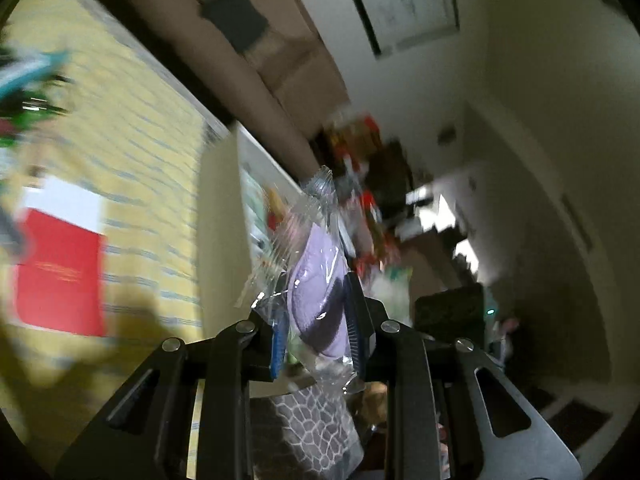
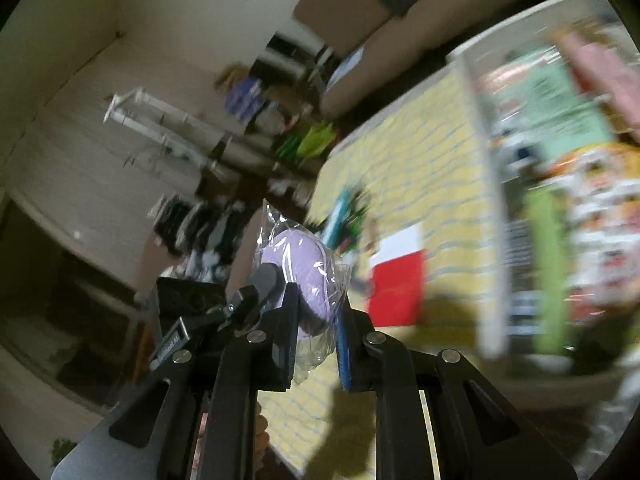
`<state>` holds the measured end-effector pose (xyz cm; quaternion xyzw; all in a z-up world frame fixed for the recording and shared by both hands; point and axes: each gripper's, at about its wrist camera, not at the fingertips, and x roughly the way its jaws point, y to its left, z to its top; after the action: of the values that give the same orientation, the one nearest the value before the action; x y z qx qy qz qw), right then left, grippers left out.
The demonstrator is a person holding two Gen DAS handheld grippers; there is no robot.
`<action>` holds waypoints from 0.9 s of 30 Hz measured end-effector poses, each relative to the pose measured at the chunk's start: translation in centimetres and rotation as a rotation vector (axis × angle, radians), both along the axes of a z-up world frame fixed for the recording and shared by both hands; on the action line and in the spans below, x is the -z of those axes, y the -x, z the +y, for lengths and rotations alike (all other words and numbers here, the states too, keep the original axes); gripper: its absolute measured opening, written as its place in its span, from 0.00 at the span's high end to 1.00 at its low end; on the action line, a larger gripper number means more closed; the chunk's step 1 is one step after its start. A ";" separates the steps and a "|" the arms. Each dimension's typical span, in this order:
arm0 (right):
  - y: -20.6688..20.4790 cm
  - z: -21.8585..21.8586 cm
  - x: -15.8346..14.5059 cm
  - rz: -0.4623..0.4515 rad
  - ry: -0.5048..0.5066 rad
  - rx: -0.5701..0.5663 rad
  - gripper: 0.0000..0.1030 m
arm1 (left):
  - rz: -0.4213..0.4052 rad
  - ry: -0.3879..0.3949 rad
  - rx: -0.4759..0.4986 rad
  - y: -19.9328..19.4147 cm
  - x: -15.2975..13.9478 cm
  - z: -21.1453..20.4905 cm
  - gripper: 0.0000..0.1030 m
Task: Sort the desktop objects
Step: 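Carry the lavender puff into the white bin and open the right tool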
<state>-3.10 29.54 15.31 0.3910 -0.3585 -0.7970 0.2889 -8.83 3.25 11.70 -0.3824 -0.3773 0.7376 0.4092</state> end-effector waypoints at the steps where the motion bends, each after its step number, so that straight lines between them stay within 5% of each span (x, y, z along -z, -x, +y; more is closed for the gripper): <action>1: -0.8 2.0 -0.2 0.002 -0.003 0.042 0.85 | -0.002 0.012 0.024 0.2 -0.3 1.6 0.78; 6: -3.9 10.6 1.3 -0.012 0.025 0.280 0.85 | -0.004 0.185 0.182 2.5 -1.1 12.9 0.76; 10: -4.3 14.1 4.4 -0.087 0.038 0.380 0.85 | -0.022 0.344 0.227 3.4 0.2 17.8 0.76; 14: -3.7 14.1 5.8 -0.113 0.001 0.351 0.84 | -0.021 0.455 0.211 3.2 0.6 18.6 0.68; 21: -2.9 10.4 3.3 -0.057 -0.351 0.232 0.72 | 0.018 0.541 0.089 3.3 -2.2 16.6 0.22; 25: -3.4 9.4 2.5 -0.043 -0.446 0.228 0.63 | 0.053 0.558 0.080 3.1 -3.6 16.8 0.23; 27: -3.9 9.3 1.9 -0.024 -0.513 0.256 0.50 | 0.079 0.558 0.079 2.1 -4.3 16.7 0.23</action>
<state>0.81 38.85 13.45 0.4125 -0.1949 -0.8868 0.0733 -10.95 19.96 16.05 -0.4655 -0.1282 0.8109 0.3308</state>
